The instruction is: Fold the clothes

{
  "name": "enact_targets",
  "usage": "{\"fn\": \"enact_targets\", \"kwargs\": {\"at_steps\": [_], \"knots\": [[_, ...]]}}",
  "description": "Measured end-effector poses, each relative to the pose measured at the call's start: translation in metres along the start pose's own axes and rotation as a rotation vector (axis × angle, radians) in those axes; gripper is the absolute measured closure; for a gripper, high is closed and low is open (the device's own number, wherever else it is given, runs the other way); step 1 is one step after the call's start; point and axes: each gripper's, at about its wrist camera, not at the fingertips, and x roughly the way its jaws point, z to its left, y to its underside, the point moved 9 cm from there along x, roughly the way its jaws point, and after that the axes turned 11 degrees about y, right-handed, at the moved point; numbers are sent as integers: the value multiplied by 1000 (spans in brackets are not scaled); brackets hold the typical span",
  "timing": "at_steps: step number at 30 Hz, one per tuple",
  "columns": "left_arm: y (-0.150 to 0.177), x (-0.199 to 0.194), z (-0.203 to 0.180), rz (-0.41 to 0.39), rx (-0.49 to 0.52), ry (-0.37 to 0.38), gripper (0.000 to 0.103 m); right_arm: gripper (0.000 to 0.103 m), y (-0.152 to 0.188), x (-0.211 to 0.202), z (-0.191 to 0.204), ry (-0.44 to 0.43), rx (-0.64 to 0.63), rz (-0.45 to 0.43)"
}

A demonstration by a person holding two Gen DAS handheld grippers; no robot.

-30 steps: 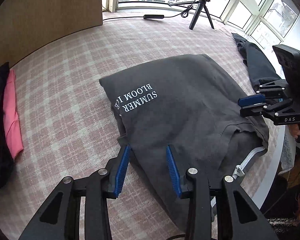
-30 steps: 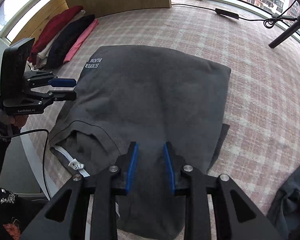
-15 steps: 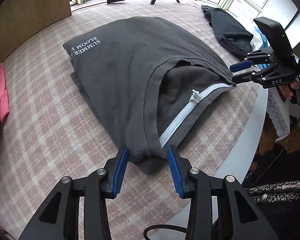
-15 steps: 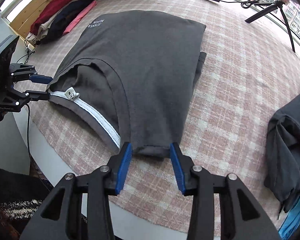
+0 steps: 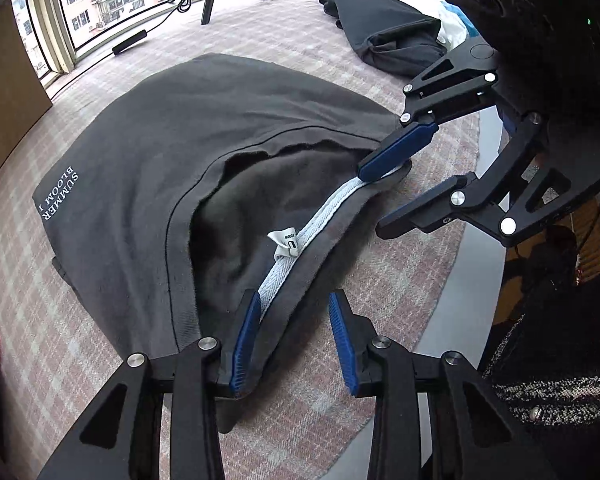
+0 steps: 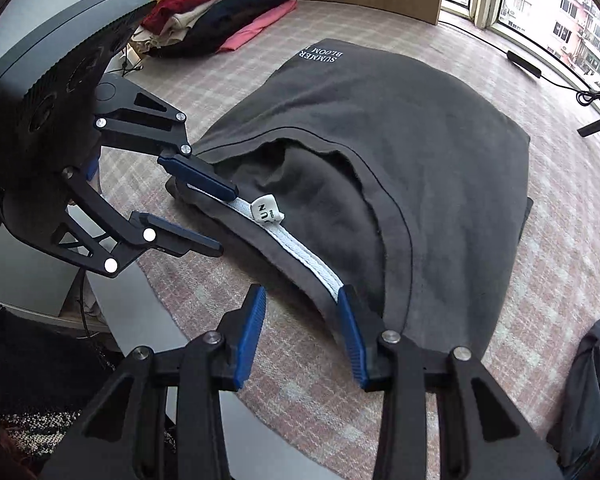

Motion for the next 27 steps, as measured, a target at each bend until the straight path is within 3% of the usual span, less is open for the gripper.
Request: {"fn": "enact_targets", "kwargs": {"at_steps": [5,7,12,15,22,25,27], "knots": [[0,3,6,23,9,21,71,71,2,9,-5,22,-51,17],[-1,3,9,25,-10,38,73,78,2,11,-6,24,-70,31],[-5,1,20,19,-62,86,94,94,-2,13,-14,-6,-72,63],[-7,-4,20,17,-73,102,102,97,-5,7,-15,-18,-77,67],[-1,-14,-4,61,6,92,102,98,-3,-11,-10,-53,-117,71],[4,-4,-3,121,-22,71,100,97,5,-4,-12,-37,-127,122],[4,-14,-6,107,-29,65,95,97,2,-18,-14,-91,-93,98]]}}
